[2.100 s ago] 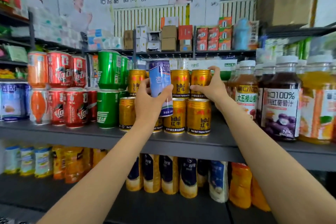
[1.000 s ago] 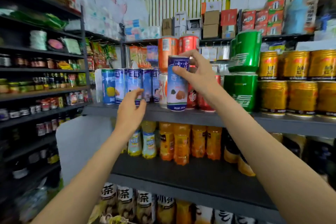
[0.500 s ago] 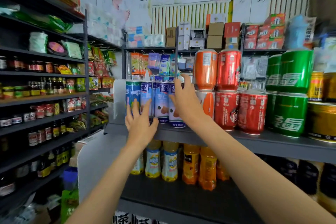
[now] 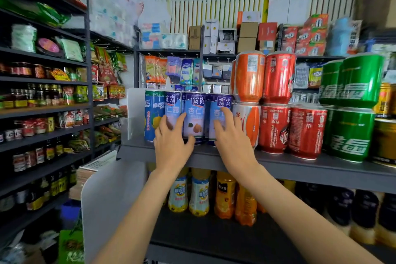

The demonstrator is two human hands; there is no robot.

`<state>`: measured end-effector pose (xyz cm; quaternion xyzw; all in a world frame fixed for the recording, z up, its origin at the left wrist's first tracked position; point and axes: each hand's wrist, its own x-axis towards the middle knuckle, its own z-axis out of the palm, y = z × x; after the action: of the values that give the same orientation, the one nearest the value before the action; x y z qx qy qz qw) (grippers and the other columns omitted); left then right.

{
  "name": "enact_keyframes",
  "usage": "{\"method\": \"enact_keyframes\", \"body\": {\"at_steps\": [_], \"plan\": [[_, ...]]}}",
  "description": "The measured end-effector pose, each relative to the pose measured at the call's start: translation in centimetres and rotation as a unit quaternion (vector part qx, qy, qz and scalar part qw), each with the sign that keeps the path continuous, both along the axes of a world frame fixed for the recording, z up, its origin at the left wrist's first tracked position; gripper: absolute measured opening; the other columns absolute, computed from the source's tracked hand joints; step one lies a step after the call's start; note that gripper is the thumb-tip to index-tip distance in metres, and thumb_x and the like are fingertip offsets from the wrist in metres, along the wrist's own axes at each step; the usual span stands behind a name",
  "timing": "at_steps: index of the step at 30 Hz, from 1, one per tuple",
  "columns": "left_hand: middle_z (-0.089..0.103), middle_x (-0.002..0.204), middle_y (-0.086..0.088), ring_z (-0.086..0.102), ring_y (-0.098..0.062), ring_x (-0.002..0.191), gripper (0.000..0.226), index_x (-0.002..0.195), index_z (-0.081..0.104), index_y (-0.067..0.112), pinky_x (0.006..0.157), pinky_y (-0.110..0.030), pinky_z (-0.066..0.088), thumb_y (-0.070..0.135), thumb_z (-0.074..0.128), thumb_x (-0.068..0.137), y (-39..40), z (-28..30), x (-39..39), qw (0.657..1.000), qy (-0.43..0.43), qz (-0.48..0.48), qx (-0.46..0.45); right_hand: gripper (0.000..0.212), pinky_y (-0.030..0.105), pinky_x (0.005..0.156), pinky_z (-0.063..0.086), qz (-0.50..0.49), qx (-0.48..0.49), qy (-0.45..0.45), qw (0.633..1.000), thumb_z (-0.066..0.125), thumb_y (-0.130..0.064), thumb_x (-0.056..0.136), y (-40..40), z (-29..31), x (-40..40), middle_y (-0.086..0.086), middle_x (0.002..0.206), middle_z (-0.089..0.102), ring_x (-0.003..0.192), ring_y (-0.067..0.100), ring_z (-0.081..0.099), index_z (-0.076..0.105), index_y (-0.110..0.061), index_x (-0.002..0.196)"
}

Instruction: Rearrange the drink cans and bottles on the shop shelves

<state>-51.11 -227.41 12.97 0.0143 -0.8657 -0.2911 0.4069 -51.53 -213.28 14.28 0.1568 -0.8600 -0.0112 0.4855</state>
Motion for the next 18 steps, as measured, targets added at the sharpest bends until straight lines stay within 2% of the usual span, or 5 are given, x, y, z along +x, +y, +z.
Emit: {"method": "enact_keyframes", "body": {"at_steps": [5,8,12,15,18], "plan": [[0.023,0.144,-0.01,0.039,-0.033,0.123,0.057,0.139,0.039,0.034,0.099,-0.042,0.036,0.029,0.059,0.087,0.0,-0.6,0.2,0.998,0.049,-0.02,-0.039,0.035,0.032,0.047,0.05,0.039,0.017,-0.023,0.999,0.084,0.01,0.041,0.3,0.0,-0.3,0.025,0.108,0.062,0.078,0.038,0.063,0.062,0.0,0.066],[0.024,0.143,-0.008,0.044,-0.031,0.118,0.058,0.14,0.039,0.034,0.093,-0.042,0.04,0.029,0.06,0.086,0.1,-0.8,0.3,0.997,0.056,-0.017,-0.057,0.027,0.043,0.066,0.053,0.072,0.009,-0.067,0.995,0.071,0.014,0.061,0.6,0.0,-0.2,0.028,0.124,0.052,0.093,0.043,0.057,0.064,0.004,0.085],[0.025,0.145,-0.01,0.033,-0.035,0.126,0.057,0.141,0.036,0.035,0.104,-0.046,0.026,0.033,0.057,0.087,0.5,-1.4,0.0,0.994,0.062,0.033,-0.088,0.049,0.043,0.084,0.048,0.098,0.021,-0.073,0.992,0.049,0.006,0.085,0.9,0.4,0.0,0.021,0.149,0.023,0.116,0.04,0.038,0.049,-0.01,0.131],[0.026,0.148,-0.012,0.026,-0.036,0.133,0.052,0.139,0.041,0.035,0.104,-0.05,0.026,0.032,0.054,0.089,0.5,-1.6,0.1,0.992,0.073,0.028,-0.097,0.056,0.037,0.09,0.047,0.087,0.066,-0.088,0.99,0.044,0.0,0.089,1.0,1.1,0.0,0.013,0.155,0.007,0.125,0.034,0.027,0.036,-0.021,0.141],[0.035,0.144,-0.012,0.033,-0.035,0.131,0.048,0.135,0.048,0.033,0.1,-0.052,0.032,0.037,0.04,0.087,0.2,-1.8,0.2,0.99,0.076,0.013,-0.118,0.058,0.035,0.087,0.049,0.099,0.084,-0.091,0.987,0.045,0.0,0.087,1.0,1.5,0.1,0.01,0.154,0.011,0.125,0.034,0.025,0.036,-0.022,0.141]]}}
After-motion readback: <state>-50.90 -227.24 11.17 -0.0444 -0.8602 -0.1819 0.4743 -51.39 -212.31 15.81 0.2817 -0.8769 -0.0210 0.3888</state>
